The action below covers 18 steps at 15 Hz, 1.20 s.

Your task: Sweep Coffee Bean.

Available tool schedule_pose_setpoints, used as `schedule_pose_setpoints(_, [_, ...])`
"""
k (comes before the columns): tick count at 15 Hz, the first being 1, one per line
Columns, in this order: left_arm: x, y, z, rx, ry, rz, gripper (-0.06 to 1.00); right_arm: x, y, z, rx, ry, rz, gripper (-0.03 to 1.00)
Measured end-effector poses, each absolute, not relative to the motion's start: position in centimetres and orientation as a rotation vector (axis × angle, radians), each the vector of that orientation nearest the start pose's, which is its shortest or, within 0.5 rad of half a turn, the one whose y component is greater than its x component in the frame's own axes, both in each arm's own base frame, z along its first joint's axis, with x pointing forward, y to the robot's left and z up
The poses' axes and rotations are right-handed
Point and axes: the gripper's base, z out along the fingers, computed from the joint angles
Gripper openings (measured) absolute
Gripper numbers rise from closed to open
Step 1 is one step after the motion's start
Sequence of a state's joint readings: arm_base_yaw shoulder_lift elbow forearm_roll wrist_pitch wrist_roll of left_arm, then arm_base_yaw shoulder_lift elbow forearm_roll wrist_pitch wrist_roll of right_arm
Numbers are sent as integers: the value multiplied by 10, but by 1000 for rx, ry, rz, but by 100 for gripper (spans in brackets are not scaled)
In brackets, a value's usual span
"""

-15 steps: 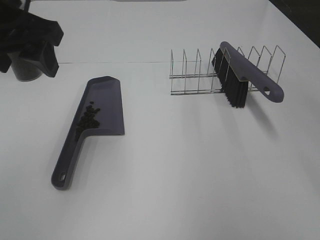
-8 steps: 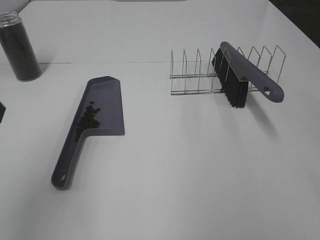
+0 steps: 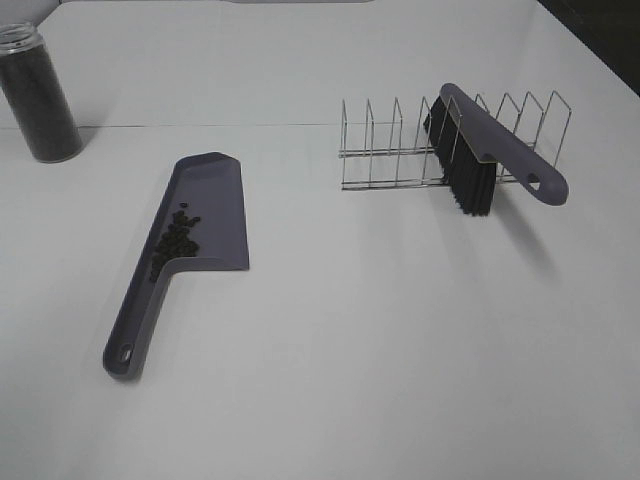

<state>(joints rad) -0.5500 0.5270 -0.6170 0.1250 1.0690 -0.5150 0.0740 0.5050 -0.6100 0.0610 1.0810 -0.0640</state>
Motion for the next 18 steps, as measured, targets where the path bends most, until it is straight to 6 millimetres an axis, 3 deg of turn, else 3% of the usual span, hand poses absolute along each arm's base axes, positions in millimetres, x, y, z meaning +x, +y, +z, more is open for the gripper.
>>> schedule_pose_setpoints(2, [47,-12,286,55,2439,-250,68,64,11,284,-155,2467,111,63])
schedule_pose_setpoints(5, [34,4,278,48,2355,-202,68,60,11,284,-156,2454,109,63])
schedule_pose_setpoints(7, [26,8,279,86,2300,-217,68,58,11,283,-158,2466,103,63])
schedule_pose_setpoints(13, [8,3,282,434,2104,-301,68,58,10,282,-159,2475,102,63])
schedule_pose_setpoints(15, [1,9,283,421,2050,-299,68,59,11,282,-158,2465,105,63])
schedule_pose_setpoints(18, [-3,15,283,366,2012,-293,68,61,11,261,-176,2491,106,63])
